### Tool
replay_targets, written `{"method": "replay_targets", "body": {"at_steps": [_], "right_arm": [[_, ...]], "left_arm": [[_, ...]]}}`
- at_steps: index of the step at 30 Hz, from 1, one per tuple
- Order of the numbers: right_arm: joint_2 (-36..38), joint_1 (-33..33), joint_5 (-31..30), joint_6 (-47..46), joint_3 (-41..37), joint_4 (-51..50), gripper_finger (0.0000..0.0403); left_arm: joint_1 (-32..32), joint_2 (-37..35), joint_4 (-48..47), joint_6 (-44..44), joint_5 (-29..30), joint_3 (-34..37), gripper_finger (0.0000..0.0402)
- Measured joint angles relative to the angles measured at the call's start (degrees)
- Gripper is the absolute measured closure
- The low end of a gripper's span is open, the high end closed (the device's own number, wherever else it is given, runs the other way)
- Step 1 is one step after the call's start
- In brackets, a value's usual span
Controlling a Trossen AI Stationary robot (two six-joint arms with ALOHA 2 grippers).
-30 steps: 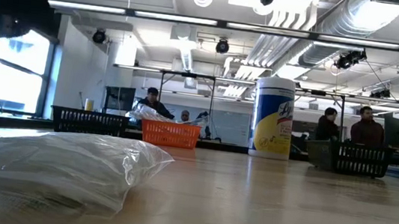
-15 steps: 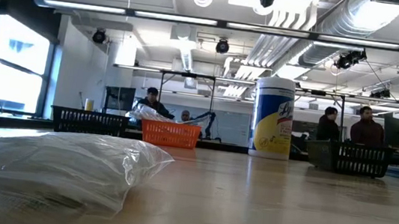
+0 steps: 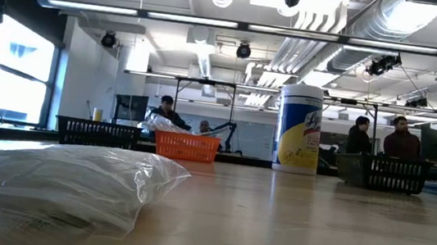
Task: Pick & Place Travel size toiletries
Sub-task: Put the white cotton pack into the right black bin
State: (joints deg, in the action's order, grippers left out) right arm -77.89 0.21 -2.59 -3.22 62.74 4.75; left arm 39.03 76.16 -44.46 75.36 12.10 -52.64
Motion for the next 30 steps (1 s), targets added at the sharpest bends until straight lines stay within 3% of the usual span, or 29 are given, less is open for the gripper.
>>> {"method": "replay_targets", "body": {"at_steps": [7,21,30], "right_arm": [[0.00,2.54,4.63,-0.02,0.00,-0.37,0.0365],[0.00,5.49,4.07,0.02,0.00,-1.27,0.0365],[0.00,5.44,4.04,0.02,0.00,-1.20,0.0365]], "left_arm": [[0.00,0.00,1.24,-0.07,-0.02,0.00,0.0401],[-0.02,0.00,1.87,-0.19,-1.51,0.00,0.0398],[0.00,0.00,1.55,-0.49,-5.63,0.00,0.0313]]}}
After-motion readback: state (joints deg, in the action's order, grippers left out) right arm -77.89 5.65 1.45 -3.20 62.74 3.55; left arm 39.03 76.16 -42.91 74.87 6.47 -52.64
